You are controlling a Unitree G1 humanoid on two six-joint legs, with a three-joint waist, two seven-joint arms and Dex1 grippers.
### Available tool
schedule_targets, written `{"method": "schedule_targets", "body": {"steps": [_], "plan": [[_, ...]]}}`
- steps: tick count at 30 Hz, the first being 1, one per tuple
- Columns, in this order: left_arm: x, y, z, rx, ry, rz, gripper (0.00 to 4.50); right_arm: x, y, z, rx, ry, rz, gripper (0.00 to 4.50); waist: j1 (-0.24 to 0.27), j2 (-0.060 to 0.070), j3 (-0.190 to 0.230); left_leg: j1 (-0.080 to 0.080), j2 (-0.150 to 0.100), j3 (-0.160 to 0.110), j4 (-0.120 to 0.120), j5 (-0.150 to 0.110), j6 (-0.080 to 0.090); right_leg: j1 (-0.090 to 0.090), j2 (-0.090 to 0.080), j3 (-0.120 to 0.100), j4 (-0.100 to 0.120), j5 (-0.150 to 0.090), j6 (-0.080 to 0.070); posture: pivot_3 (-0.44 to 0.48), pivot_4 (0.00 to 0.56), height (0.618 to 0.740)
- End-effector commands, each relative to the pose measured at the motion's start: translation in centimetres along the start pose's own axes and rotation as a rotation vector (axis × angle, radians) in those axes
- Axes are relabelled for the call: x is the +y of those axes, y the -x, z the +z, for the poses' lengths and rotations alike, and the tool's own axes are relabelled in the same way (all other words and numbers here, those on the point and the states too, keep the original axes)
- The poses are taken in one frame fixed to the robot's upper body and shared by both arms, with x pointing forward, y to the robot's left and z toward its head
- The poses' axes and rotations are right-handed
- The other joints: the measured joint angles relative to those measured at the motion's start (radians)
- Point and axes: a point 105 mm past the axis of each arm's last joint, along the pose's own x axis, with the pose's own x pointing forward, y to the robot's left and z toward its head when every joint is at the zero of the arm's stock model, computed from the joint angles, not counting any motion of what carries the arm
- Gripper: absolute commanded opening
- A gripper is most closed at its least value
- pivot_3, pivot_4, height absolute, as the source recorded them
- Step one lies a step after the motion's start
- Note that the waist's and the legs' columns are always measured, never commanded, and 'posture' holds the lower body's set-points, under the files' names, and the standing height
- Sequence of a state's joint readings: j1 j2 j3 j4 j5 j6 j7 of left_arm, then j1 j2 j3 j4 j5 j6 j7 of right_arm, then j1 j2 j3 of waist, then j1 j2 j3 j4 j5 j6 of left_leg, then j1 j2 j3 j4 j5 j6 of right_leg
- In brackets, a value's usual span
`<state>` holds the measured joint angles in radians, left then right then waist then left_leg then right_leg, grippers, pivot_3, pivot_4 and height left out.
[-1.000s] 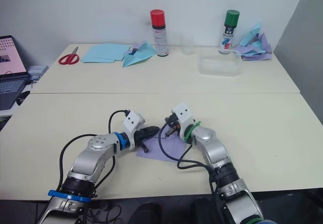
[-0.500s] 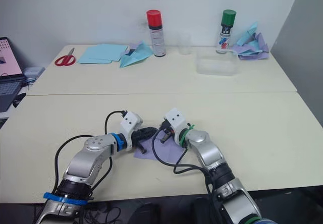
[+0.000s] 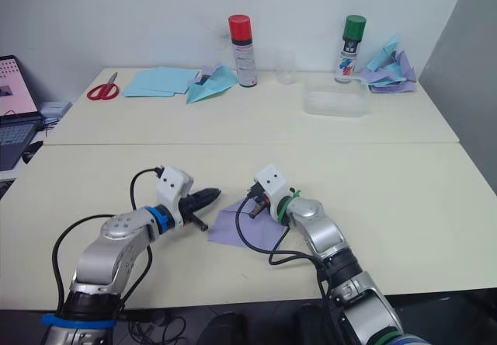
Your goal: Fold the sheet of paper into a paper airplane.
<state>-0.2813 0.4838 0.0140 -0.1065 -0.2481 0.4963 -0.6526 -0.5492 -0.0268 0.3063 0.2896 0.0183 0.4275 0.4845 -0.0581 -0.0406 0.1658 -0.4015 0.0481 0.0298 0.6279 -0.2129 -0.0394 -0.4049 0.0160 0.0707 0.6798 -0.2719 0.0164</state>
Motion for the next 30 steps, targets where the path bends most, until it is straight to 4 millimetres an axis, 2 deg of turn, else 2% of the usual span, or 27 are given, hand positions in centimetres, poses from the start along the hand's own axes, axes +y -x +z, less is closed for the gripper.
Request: {"method": "schedule_targets", "body": {"steps": [1,5,8,12,17,22,24,27,30], "plan": [[-2.2,-1.2,-0.9,0.043,-0.028,-0.108,0.02,0.1,0.1,-0.9,0.037,-0.016,0.009,0.0,0.0,0.0,0.0,0.0,0.0,0.0,0.0,0.0,0.0,0.0,0.0,0.0,0.0,0.0,0.0,0.0,0.15,0.74],[-3.9,-1.6,-3.6,0.133,-0.049,-0.179,0.02,0.1,0.2,-0.6,0.03,-0.025,0.014,0.0,-0.001,0.0,0.0,-0.001,0.0,0.001,-0.001,0.0,0.0,-0.001,0.0,0.0,0.0,-0.001,0.001,0.0,0.15,0.74],[-4.0,-2.1,-4.4,0.15,-0.041,-0.18,0.02,0.4,0.5,-0.6,0.037,-0.021,0.03,0.0,0.001,0.0,0.0,-0.001,0.0,-0.001,-0.002,0.0,0.0,-0.001,0.0,0.0,-0.001,-0.002,-0.001,0.0,0.15,0.74],[-4.2,-2.8,-4.6,0.146,-0.033,-0.194,0.02,1.6,1.3,-1.5,0.082,-0.036,0.105,0.0,0.006,0.0,0.0,-0.001,0.0,-0.002,-0.001,0.0,0.0,0.0,0.0,0.0,0.0,-0.002,-0.001,0.0,0.15,0.74],[-4.3,-3.2,-4.5,0.14,-0.031,-0.207,0.02,1.5,2.1,-2.6,0.118,-0.05,0.101,0.0,0.008,0.0,-0.001,0.0,-0.001,-0.001,-0.001,0.0,0.0,0.0,0.0,0.0,-0.001,-0.002,-0.001,0.0,0.15,0.74],[-4.3,-3.4,-4.8,0.15,-0.036,-0.218,0.02,0.5,3.0,-1.3,0.058,-0.084,0.071,0.0,0.012,0.0,-0.001,0.0,-0.001,-0.001,-0.001,0.0,0.0,0.001,0.0,0.0,-0.001,-0.002,-0.001,0.0,0.15,0.74],[-4.4,-3.5,-4.8,0.152,-0.037,-0.226,0.0,0.1,4.1,-0.2,0.026,-0.091,0.091,0.39,0.015,0.0,0.0,-0.001,-0.001,-0.001,-0.001,0.0,0.0,0.001,0.0,0.0,-0.001,-0.002,-0.001,0.0,0.15,0.74],[-4.5,-3.5,-4.7,0.152,-0.038,-0.231,0.0,-0.1,5.2,0.7,0.015,-0.114,0.111,1.29,0.017,0.0,0.0,-0.001,-0.002,-0.001,-0.001,0.0,0.0,0.0,0.0,0.0,-0.001,-0.002,-0.001,0.0,0.15,0.74],[-4.6,-3.6,-4.8,0.152,-0.039,-0.235,0.0,-2.0,8.4,2.2,0.032,-0.247,0.096,2.37,0.02,0.001,0.001,-0.001,-0.001,-0.001,-0.001,0.0,0.0,0.0,0.0,0.0,-0.001,-0.002,-0.001,0.0,0.15,0.74]]}}
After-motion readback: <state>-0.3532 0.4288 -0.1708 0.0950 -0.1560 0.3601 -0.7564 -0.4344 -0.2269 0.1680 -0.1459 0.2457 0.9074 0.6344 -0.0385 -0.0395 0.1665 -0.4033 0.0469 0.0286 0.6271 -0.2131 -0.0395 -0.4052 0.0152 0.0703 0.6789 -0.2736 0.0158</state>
